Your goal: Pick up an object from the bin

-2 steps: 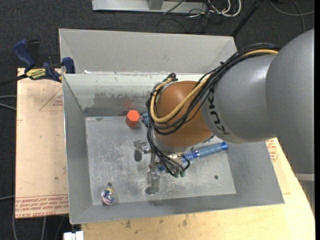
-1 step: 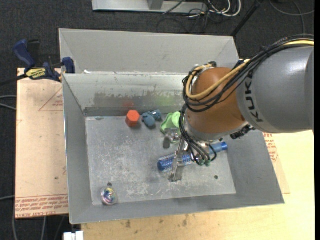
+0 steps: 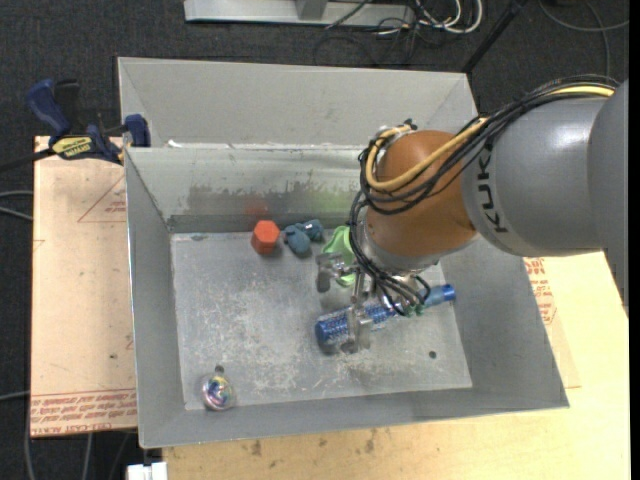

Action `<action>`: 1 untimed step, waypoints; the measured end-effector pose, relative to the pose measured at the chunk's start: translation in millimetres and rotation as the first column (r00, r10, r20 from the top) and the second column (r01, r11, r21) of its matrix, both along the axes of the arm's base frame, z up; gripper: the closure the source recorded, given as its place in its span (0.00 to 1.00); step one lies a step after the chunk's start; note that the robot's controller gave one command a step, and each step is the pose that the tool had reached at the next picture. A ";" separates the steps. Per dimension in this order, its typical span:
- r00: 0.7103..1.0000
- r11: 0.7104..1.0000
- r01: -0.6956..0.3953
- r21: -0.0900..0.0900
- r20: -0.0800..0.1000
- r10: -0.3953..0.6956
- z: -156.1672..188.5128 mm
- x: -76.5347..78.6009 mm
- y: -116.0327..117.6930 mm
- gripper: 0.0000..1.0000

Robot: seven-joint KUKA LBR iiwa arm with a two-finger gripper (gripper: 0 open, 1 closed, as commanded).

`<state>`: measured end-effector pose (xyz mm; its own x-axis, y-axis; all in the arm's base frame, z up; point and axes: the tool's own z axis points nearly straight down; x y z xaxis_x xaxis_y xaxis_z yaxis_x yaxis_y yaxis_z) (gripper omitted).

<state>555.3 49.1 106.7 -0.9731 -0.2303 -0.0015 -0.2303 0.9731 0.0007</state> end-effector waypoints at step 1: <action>0.996 0.996 -0.087 0.001 -0.004 0.087 -38.5 -21.2 1.3 0.00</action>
Offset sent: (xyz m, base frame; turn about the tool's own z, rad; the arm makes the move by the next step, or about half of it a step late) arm -0.0204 0.0007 -0.0367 -0.0893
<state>534.1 50.4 68.2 -0.9493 -0.3143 0.0021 -0.3143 0.9493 0.0023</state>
